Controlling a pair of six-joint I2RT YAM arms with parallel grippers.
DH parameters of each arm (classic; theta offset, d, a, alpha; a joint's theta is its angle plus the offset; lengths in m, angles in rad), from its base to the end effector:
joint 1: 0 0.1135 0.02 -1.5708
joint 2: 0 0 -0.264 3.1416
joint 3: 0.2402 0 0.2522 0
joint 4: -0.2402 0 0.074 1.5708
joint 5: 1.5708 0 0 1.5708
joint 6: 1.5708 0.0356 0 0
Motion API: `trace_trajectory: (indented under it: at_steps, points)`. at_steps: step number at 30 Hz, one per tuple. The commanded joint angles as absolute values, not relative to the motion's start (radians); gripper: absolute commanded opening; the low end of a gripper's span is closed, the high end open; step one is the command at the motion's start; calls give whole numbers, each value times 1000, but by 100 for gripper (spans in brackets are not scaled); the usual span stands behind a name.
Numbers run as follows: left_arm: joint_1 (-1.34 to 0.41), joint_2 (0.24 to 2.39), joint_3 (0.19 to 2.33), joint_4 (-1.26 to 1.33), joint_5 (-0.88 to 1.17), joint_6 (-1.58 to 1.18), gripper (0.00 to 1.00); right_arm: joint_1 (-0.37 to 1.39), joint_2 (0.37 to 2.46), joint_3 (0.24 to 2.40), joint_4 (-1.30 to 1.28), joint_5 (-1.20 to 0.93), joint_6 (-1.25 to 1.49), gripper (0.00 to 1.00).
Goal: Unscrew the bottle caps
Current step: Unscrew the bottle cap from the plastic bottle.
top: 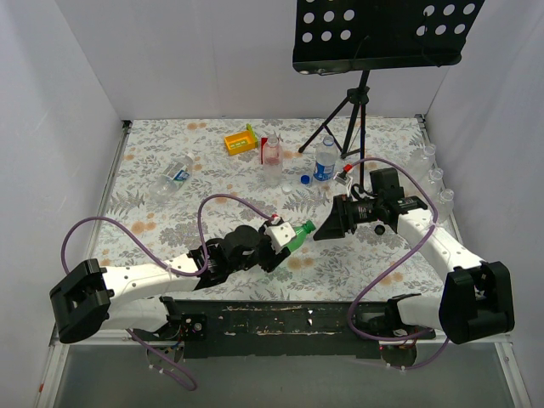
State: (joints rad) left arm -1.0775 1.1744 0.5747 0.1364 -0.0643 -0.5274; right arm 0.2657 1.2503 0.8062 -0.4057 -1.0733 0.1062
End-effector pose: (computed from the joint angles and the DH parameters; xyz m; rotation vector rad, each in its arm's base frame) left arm 0.1214 -0.2210 0.2194 0.5468 2.0961 -0.9145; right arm 0.2271 0.0942 0.2446 -0.6781 2.1895 1.4635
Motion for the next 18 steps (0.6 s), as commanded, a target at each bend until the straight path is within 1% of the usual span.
trace_trajectory:
  at_steps: [1, 10, 18]
  points:
    - [-1088, 1172, 578, 161, -74, -519, 6, 262, 1255, 808, -350, -1108, 141, 79]
    - [-1098, 1184, 584, 164, -46, -506, 6, 262, 1338, 871, -330, -1126, 193, 79]
    - [-1101, 1204, 591, 167, -32, -499, 6, 264, 1333, 861, -318, -1134, 195, 67]
